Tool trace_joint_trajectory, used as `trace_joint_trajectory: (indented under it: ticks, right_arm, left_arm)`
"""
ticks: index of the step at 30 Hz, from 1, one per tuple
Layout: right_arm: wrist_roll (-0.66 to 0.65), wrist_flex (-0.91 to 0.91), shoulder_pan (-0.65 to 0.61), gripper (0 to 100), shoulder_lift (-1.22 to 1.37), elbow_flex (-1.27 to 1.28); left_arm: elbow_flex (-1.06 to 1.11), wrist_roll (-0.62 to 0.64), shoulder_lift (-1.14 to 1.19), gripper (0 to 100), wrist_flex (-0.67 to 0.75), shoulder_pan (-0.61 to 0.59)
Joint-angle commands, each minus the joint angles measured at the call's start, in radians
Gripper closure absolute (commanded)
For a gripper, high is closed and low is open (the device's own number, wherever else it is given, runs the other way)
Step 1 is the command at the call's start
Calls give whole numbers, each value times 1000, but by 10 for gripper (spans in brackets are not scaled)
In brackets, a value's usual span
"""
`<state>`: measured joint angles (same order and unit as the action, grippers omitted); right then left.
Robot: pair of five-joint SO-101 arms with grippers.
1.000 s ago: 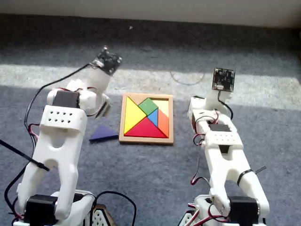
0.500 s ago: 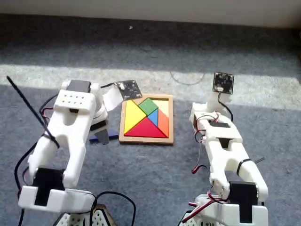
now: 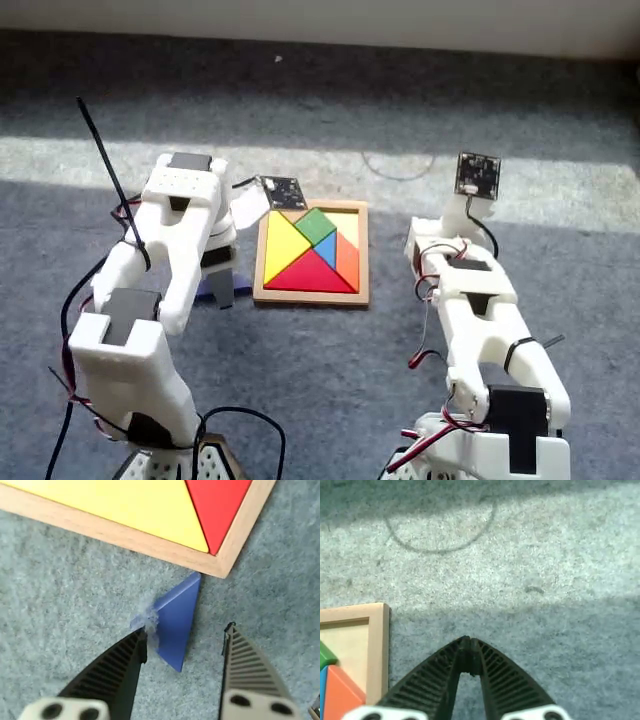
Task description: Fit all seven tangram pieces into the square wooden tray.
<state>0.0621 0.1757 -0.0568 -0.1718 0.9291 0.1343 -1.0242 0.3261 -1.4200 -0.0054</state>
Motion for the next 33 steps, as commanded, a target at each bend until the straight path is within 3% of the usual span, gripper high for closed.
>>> trace_joint_trajectory:
  ticks: [1, 14, 27, 33]
  right_arm:
    - [0, -21, 12, 988, -8, -45]
    - [0, -21, 12, 988, -8, -45]
    - [-2, -21, 12, 988, -8, -45]
    - [-2, -22, 12, 988, -8, -45]
  left_arm:
    - [-77, -9, 41, 748, -5, -4]
    - [-194, -2, 182, 750, -12, -41]
    - [-186, -2, 183, 864, -15, -16]
    - [-197, -2, 179, 889, -91, 5]
